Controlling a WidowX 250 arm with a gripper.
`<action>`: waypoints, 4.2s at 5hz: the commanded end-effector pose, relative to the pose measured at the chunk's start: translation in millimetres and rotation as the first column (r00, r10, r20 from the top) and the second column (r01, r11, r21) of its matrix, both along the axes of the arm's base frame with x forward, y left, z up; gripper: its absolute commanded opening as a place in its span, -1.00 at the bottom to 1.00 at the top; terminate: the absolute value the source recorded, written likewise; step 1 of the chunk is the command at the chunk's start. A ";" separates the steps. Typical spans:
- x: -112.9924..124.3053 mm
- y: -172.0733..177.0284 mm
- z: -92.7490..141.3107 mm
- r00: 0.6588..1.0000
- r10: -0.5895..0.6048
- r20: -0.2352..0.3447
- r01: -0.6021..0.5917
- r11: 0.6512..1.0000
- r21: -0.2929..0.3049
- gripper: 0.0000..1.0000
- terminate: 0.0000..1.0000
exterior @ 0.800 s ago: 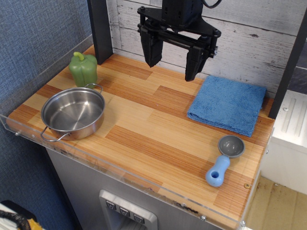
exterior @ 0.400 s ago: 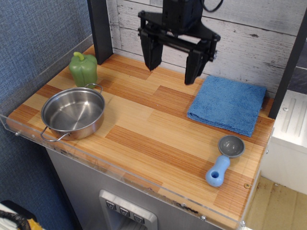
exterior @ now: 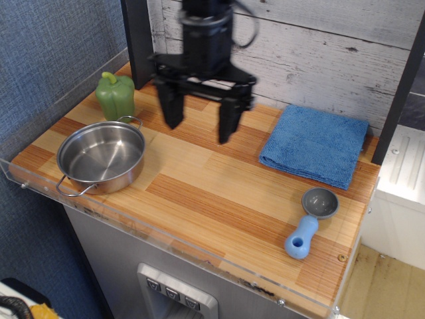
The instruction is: Move the silver pot near the blue spoon.
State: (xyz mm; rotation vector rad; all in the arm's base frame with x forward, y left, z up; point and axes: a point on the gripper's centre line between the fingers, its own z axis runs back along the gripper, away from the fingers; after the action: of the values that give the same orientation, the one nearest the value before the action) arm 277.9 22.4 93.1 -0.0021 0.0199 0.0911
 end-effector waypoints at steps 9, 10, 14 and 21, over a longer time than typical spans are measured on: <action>-11.9 88.1 -60.4 0.991 0.086 0.106 -0.101 0.984 0.144 -1.00 -1.00; -15.4 93.7 -49.2 0.984 0.111 0.140 -0.128 0.984 0.122 -1.00 -1.00; 15.3 9.1 -2.8 0.973 -0.047 0.227 0.036 0.998 0.054 -1.00 -1.00; -3.0 -98.1 -86.7 0.986 -0.154 -0.066 0.150 0.987 -0.058 -1.00 -1.00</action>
State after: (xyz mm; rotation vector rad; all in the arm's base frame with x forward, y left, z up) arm 282.0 -75.2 6.6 -0.0458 0.0805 -0.0242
